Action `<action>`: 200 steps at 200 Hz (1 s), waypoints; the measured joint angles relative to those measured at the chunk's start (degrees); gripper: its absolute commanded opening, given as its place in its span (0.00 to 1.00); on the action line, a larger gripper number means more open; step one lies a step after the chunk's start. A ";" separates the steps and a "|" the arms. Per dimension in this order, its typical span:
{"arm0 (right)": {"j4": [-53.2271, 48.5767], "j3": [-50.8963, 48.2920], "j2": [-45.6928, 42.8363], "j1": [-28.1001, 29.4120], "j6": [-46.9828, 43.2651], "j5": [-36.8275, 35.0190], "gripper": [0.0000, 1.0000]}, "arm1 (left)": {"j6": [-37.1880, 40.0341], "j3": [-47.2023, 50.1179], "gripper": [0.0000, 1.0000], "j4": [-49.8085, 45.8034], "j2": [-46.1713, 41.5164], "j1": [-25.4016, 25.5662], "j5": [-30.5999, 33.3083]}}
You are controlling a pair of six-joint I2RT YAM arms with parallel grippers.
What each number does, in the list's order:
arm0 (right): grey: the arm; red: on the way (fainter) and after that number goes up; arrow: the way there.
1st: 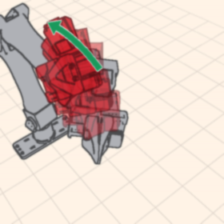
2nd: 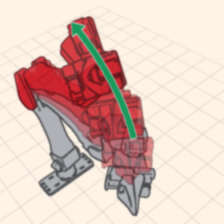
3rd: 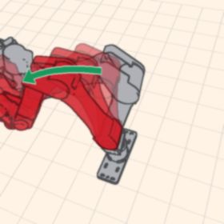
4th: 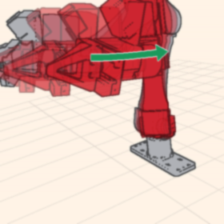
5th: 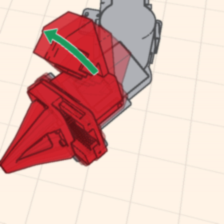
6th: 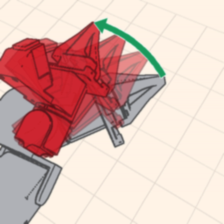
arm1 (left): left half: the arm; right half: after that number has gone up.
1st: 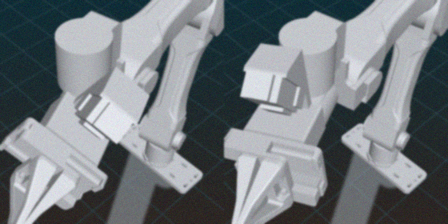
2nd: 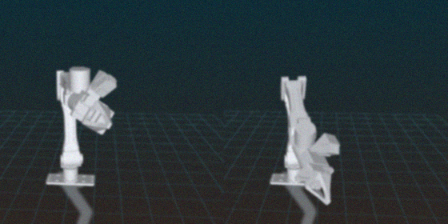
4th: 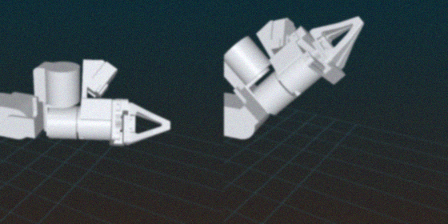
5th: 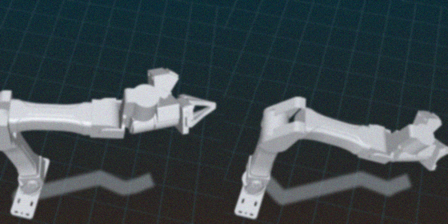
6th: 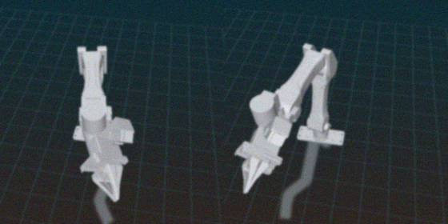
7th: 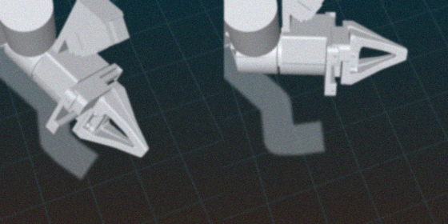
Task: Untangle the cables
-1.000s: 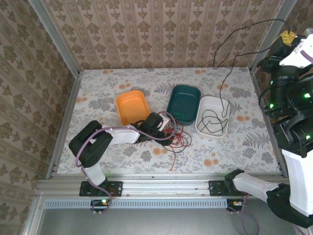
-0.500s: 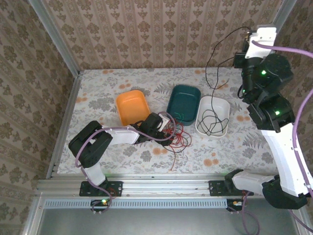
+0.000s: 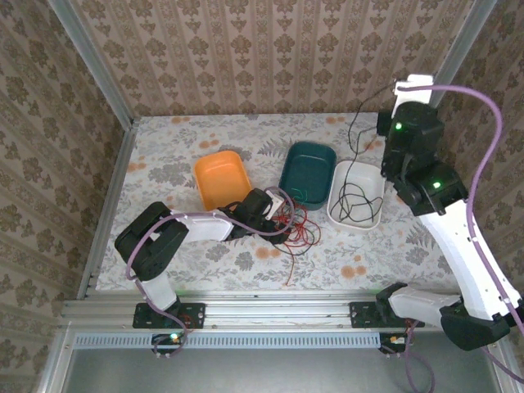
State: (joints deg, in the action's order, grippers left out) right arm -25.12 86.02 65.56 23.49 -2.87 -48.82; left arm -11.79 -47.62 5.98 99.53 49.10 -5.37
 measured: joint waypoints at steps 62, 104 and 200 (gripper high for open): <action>-10.23 -19.91 -4.48 0.81 17.68 -4.66 0.00 | 0.00 -0.04 1.00 -0.09 0.02 0.00 -0.04; -12.90 -25.97 -4.33 -4.37 26.82 -2.82 0.00 | 0.00 -0.17 1.00 -0.39 0.02 0.00 -0.09; -38.73 -24.63 4.57 -14.21 60.22 -9.79 0.00 | 0.00 -0.26 1.00 -0.50 0.02 0.00 -0.17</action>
State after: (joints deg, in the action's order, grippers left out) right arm -63.86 61.39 70.13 9.28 57.34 -58.61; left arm -11.79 -47.88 5.48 99.55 49.10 -5.54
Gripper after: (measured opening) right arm 0.067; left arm 0.999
